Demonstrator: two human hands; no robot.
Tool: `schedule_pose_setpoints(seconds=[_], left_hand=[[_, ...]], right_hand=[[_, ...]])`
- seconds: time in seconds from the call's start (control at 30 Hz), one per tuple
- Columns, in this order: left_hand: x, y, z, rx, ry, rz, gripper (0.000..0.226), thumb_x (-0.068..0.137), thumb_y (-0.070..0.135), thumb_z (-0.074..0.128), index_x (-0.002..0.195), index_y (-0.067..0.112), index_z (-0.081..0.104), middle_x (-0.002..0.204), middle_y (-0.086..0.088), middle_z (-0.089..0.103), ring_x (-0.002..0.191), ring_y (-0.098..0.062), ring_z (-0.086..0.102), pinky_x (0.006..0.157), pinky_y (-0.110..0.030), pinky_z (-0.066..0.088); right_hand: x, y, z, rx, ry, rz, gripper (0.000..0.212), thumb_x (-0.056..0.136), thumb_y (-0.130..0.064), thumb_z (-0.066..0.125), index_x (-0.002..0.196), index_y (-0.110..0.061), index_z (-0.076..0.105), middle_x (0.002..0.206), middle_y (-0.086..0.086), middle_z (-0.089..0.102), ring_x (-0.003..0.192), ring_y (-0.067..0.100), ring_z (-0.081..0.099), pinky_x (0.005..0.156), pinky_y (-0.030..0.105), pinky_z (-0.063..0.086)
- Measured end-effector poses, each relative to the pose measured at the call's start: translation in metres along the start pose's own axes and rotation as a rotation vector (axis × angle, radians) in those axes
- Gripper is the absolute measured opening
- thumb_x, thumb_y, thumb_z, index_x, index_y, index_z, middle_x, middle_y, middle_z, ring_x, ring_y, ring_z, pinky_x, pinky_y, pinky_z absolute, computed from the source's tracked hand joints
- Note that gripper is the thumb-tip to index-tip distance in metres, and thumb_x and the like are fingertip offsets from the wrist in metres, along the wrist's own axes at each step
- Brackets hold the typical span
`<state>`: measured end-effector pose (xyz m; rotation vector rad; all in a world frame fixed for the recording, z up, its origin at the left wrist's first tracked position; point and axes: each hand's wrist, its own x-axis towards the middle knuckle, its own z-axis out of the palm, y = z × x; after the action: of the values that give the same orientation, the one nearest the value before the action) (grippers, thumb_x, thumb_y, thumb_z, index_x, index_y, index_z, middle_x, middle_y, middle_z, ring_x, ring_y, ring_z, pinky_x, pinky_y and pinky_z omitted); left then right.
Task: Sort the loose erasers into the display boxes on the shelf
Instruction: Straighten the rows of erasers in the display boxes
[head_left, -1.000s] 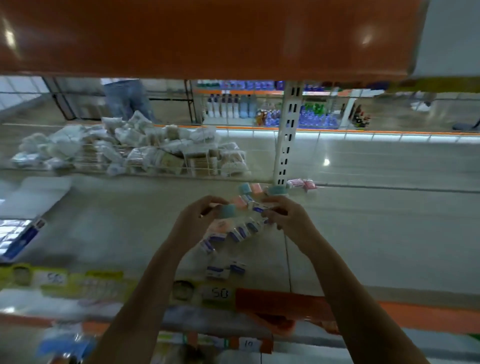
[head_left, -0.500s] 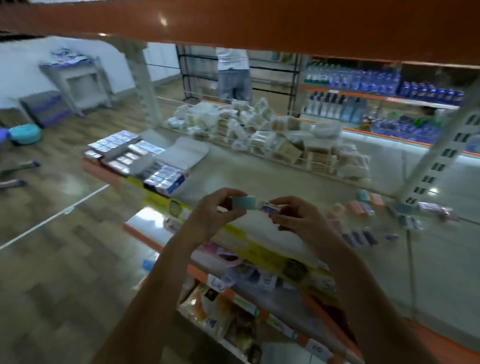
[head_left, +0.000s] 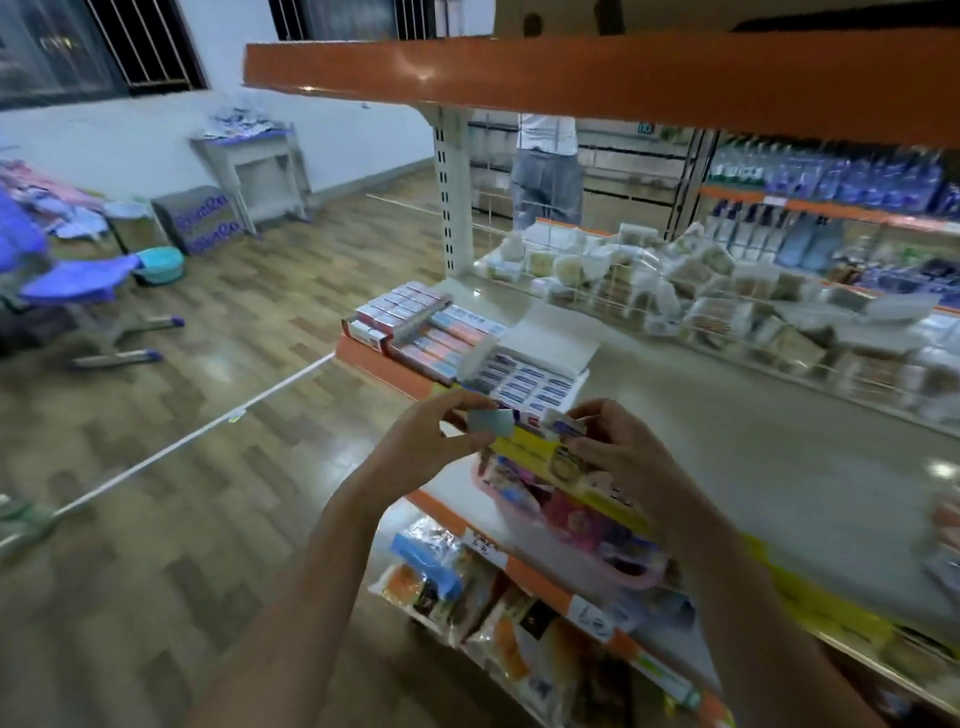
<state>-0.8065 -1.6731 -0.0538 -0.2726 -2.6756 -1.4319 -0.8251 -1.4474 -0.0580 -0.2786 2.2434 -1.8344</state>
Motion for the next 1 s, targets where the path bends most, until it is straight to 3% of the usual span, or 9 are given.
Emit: schedule_pose_setpoints(seconds=[0.07,0.17,0.23,0.4,0.53,0.7,0.83,1.0], left_hand=[[0.009,-0.015,-0.010,-0.020,-0.003,0.011,0.036,0.079,0.017,0.074,0.098,0.043,0.058,0.099,0.012,0.061,0.083,-0.002,0.056,0.071,-0.013,0.044],[0.024,-0.035,-0.024,-0.035,0.004,0.035,0.037,0.079,0.015,0.073,0.097,0.043,0.057,0.100,0.010,0.061,0.086,-0.005,0.056,0.071,-0.010,0.044],[0.037,-0.048,-0.033,-0.038,-0.007,0.029,0.034,0.080,0.017,0.072,0.100,0.040,0.058,0.104,0.007,0.061,0.089,-0.007,0.056,0.072,-0.012,0.045],[0.080,-0.073,-0.053,-0.038,-0.060,0.021,0.033,0.080,0.022,0.072,0.099,0.045,0.056,0.105,0.009,0.061,0.091,-0.008,0.059,0.078,-0.025,0.051],[0.114,-0.083,-0.057,-0.028,-0.122,0.052,0.035,0.079,0.018,0.073,0.098,0.042,0.057,0.093,0.016,0.059,0.080,-0.007,0.060,0.072,-0.024,0.053],[0.142,-0.093,-0.053,-0.043,-0.176,0.095,0.032,0.081,0.019,0.071,0.107,0.033,0.060,0.104,0.011,0.061,0.090,-0.003,0.057,0.069,-0.013,0.044],[0.155,-0.094,-0.054,-0.070,-0.264,0.102,0.033,0.082,0.022,0.069,0.103,0.044,0.056,0.104,0.017,0.060,0.092,-0.003,0.057,0.073,-0.018,0.049],[0.173,-0.098,-0.058,-0.080,-0.353,0.170,0.029,0.084,0.020,0.067,0.107,0.034,0.058,0.104,0.015,0.059,0.092,-0.001,0.055,0.072,-0.012,0.045]], right_hand=[[0.014,-0.004,0.012,-0.072,0.047,-0.012,0.018,0.086,0.001,0.059,0.098,-0.013,0.054,0.072,0.007,0.052,0.064,0.022,0.047,0.052,0.021,0.039],[0.041,-0.011,0.024,-0.264,0.099,-0.069,0.019,0.083,-0.008,0.065,0.091,-0.024,0.056,0.076,-0.002,0.058,0.066,0.014,0.052,0.059,0.021,0.042],[0.059,-0.016,0.031,-0.368,0.095,-0.101,0.019,0.083,-0.009,0.065,0.093,-0.022,0.057,0.082,-0.006,0.059,0.073,0.010,0.055,0.062,0.014,0.042],[0.107,-0.016,0.044,-0.530,0.124,-0.152,0.019,0.080,-0.010,0.067,0.089,-0.024,0.059,0.091,0.000,0.053,0.078,0.012,0.050,0.063,0.009,0.036],[0.131,-0.012,0.046,-0.576,0.105,-0.080,0.018,0.080,-0.013,0.065,0.092,-0.024,0.059,0.092,-0.004,0.059,0.081,0.010,0.053,0.065,0.014,0.038],[0.145,-0.013,0.048,-0.627,0.092,-0.032,0.020,0.079,-0.012,0.065,0.093,-0.025,0.056,0.086,-0.015,0.058,0.084,0.010,0.056,0.075,0.026,0.046],[0.145,-0.012,0.052,-0.600,0.097,0.003,0.020,0.081,-0.011,0.064,0.094,-0.022,0.054,0.086,-0.014,0.058,0.085,0.008,0.056,0.069,0.011,0.041],[0.140,-0.007,0.062,-0.584,0.151,0.025,0.022,0.078,-0.011,0.067,0.091,-0.023,0.053,0.091,-0.011,0.062,0.088,0.003,0.057,0.072,0.009,0.041]])
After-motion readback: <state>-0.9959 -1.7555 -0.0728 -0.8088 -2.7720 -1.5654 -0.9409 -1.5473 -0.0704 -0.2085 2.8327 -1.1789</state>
